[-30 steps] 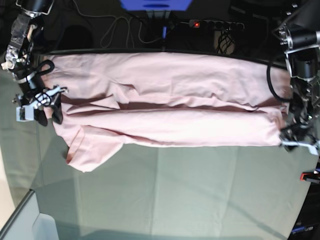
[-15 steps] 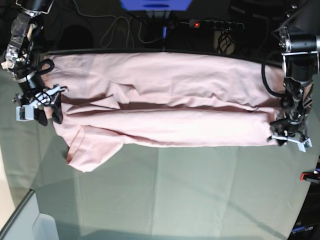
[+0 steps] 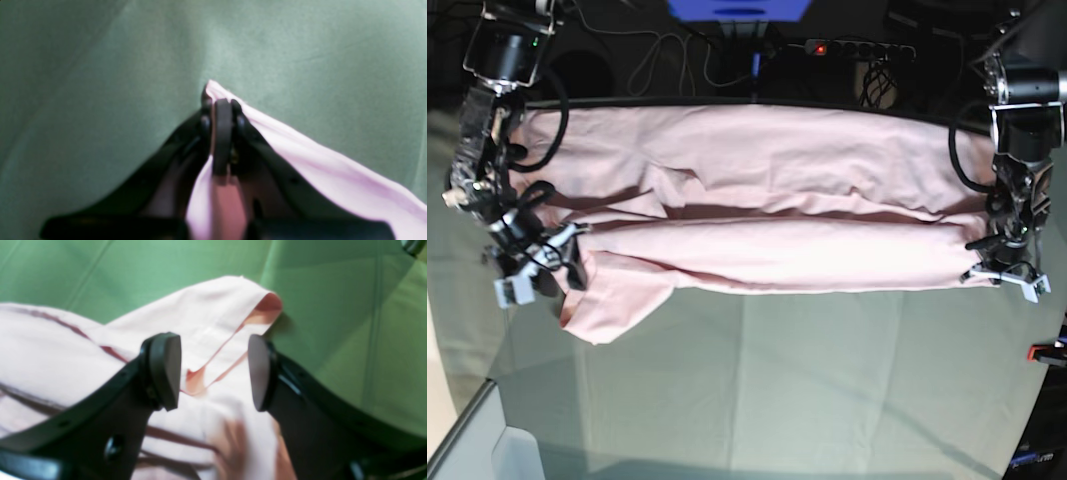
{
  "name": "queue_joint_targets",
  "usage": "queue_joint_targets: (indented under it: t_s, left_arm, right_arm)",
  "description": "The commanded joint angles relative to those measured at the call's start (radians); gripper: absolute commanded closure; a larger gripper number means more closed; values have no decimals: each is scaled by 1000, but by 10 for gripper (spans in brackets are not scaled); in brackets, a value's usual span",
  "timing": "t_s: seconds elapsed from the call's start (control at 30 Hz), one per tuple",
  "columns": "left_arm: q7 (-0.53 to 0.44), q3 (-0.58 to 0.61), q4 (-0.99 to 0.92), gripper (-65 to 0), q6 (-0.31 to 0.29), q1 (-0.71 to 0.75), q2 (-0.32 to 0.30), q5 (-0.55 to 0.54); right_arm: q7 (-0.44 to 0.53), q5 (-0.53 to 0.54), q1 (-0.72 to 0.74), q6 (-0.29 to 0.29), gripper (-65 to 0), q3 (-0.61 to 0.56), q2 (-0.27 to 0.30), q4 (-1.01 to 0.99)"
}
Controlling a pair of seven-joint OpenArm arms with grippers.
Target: Layout the t-shirt on the table in an organized manner, then fold the t-shirt properly
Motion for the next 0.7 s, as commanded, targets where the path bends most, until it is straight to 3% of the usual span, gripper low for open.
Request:
queue_joint_targets:
  t_s: [0.0,0.23,0.43,0.67]
  left_arm:
    - [-20,-3,13,-1,2,-19,-18,0]
    - [-20,0,13,-1,2,-19,-18,0]
    - [-20,0,13,-1,2,-16,-18,0]
    - [-20,2,13,-1,2,-16,-22,0]
  right_arm:
    - [17,20,23,7,-326,-15,8,14]
    - [18,20,90,7,-326,-72,16,-61]
    - [21,20,245,7,-326,-72,91,-353]
    - [23,20,319,7,-326,-70,138,-494]
